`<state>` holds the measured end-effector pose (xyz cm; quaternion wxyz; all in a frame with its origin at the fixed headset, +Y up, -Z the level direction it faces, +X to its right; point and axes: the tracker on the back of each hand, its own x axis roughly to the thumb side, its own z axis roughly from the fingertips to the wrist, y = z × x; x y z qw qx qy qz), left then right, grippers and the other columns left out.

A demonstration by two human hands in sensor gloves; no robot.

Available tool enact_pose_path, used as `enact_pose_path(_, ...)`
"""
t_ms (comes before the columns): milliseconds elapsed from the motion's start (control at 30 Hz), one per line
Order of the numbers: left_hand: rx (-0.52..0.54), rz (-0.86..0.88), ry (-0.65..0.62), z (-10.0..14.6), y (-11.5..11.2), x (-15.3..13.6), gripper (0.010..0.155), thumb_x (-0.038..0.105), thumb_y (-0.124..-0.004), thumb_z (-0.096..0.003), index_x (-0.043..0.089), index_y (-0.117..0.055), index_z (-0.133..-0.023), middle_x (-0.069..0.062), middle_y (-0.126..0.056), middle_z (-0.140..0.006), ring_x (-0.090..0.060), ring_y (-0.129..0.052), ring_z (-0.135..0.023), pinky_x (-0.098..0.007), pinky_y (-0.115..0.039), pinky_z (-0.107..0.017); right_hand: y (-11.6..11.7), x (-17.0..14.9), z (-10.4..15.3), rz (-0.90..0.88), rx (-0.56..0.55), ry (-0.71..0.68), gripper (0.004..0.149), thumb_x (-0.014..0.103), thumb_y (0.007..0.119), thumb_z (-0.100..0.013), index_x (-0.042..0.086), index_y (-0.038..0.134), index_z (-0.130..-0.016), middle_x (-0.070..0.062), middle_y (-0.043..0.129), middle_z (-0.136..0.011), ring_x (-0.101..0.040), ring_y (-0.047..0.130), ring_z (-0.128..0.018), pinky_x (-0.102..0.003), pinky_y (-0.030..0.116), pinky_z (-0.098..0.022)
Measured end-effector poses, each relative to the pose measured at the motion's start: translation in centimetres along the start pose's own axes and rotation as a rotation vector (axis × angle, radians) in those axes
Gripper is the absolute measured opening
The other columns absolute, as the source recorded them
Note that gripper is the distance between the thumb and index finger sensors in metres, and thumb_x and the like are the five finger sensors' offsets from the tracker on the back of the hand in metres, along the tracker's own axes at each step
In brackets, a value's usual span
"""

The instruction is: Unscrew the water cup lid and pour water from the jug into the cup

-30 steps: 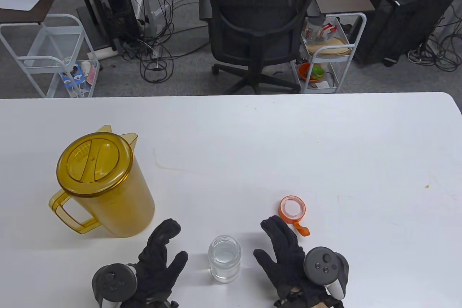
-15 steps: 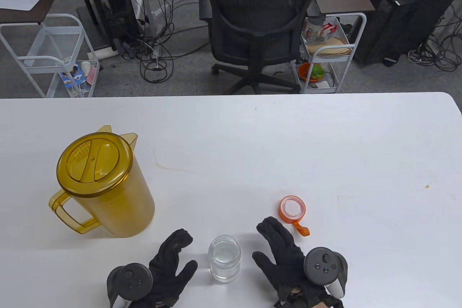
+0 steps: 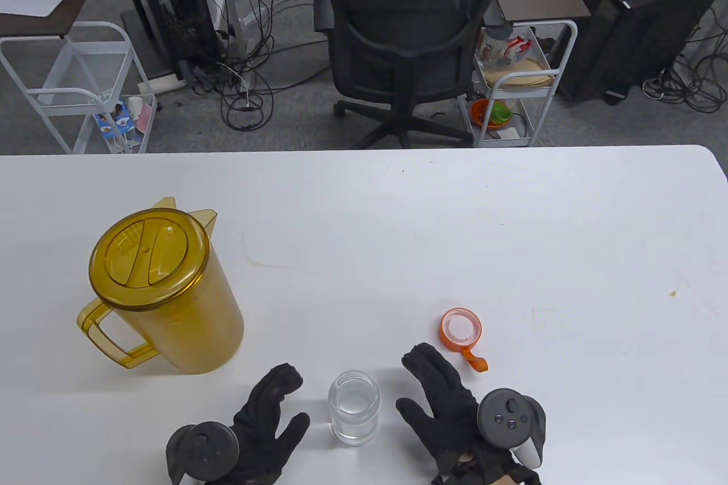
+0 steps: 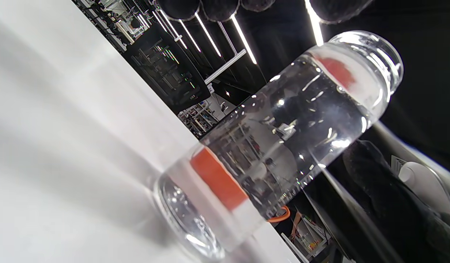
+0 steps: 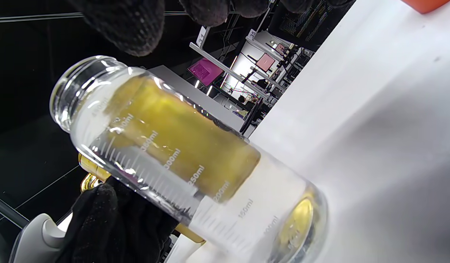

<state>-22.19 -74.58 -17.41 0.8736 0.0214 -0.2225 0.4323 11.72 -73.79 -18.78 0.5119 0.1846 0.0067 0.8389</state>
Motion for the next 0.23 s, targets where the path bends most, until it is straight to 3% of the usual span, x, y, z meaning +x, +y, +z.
enact_pose_path(233, -0.006, -0.009, -0.001, -0.03, -0.12, -0.02, 0.076, 0.063, -0.062, -0.051, 0.026, -0.032, -0.111, -0.003, -0.039, -0.118, -0.034, -0.046, -0.112, -0.051, -0.041, -0.082, -0.02, -0.01, 0.01, -0.004, -0.004, 0.002, 0.072, 0.051, 0.07, -0.055, 0.017, 0.043, -0.113, -0.015, 0.028, -0.12, -0.052, 0.035, -0.108, -0.066, 0.042, -0.077)
